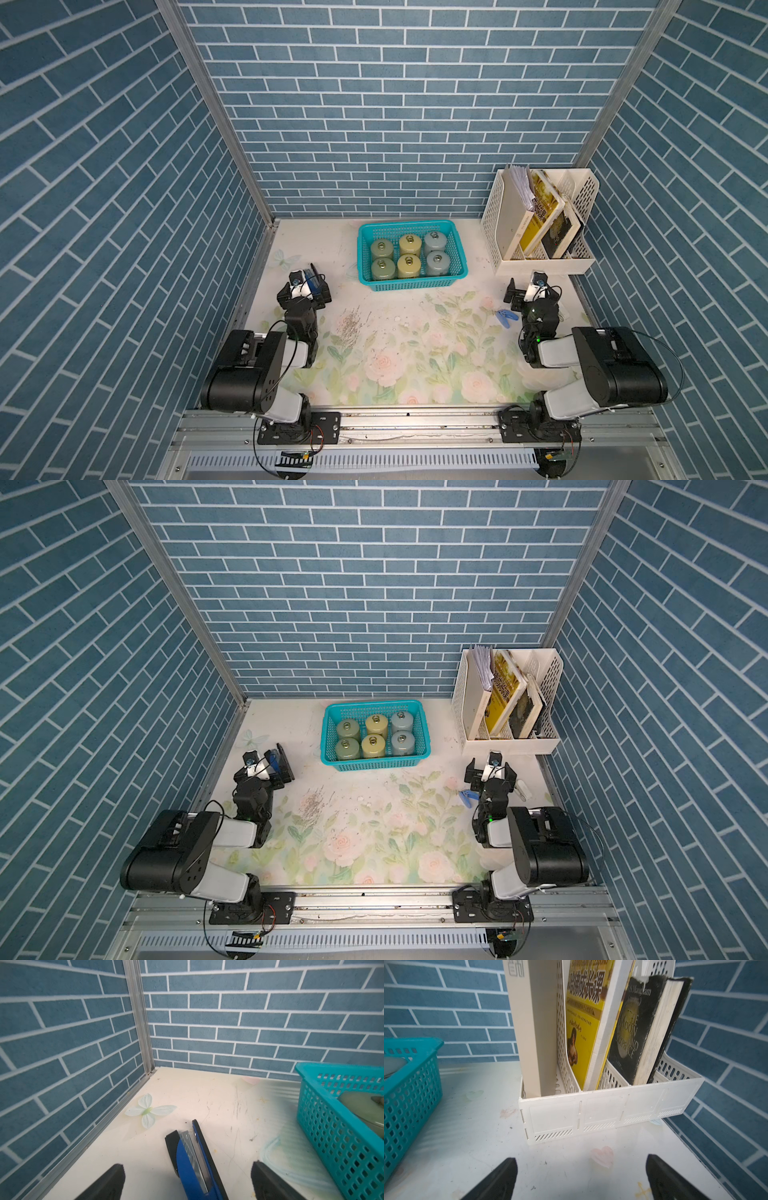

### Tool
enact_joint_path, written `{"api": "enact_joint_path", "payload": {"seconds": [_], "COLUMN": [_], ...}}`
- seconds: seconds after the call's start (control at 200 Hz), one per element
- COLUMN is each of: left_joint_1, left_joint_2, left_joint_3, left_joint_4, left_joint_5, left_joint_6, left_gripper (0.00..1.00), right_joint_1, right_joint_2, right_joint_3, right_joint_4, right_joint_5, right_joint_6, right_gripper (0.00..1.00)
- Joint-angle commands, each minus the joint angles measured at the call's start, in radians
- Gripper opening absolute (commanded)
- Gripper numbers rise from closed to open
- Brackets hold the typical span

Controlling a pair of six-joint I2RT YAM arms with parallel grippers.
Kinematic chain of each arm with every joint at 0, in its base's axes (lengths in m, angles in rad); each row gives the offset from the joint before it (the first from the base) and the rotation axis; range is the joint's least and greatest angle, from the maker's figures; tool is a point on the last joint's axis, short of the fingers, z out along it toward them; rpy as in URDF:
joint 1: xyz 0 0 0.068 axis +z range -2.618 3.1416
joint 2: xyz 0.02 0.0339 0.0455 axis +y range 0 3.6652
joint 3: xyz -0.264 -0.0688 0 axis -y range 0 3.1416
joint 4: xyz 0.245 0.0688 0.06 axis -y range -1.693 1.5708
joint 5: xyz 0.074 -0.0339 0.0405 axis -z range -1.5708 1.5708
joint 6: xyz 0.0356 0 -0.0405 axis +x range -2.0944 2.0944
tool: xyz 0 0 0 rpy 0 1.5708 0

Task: Take the tea canister out of the basket
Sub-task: Pick up the tea canister from the basket.

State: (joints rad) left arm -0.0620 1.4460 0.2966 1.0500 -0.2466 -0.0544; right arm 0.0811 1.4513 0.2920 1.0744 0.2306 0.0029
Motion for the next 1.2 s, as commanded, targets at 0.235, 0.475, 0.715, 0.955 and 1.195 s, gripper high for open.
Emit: {"api": "enact_joint_path", "payload": {"seconds": [0.235,0.475,0.715,0.955,1.195], "left_joint_1": [-0.035,-0.151,-0.233,-0.261,-0.263], "left_joint_2": [-0.156,-0.130,-0.105,-0.038,0.002], "left_joint_3": [0.479,0.609,0.622,0.654,0.679], "left_joint_4": [-0.690,-0.865,-0.850,-0.854,-0.860], "left_joint_5": [0.092,0.178,0.184,0.208,0.221], "left_joint_6": [-0.016,0.032,-0.003,-0.020,-0.025], "left_gripper": [1.00,1.00,1.00,1.00,1.00], "right_joint_1": [0.235,0.373,0.402,0.404,0.410], "right_joint_2": [0.018,0.295,0.456,0.558,0.632], "right_joint_3": [0.679,1.174,1.393,1.474,1.535], "right_joint_4": [-0.925,-1.457,-1.676,-1.751,-1.814], "right_joint_5": [-0.067,-0.137,-0.265,-0.343,-0.322], "right_joint_6": [-0.102,-0.091,-0.097,-0.104,-0.110], "right_gripper": [1.00,1.00,0.97,0.98,1.00]}}
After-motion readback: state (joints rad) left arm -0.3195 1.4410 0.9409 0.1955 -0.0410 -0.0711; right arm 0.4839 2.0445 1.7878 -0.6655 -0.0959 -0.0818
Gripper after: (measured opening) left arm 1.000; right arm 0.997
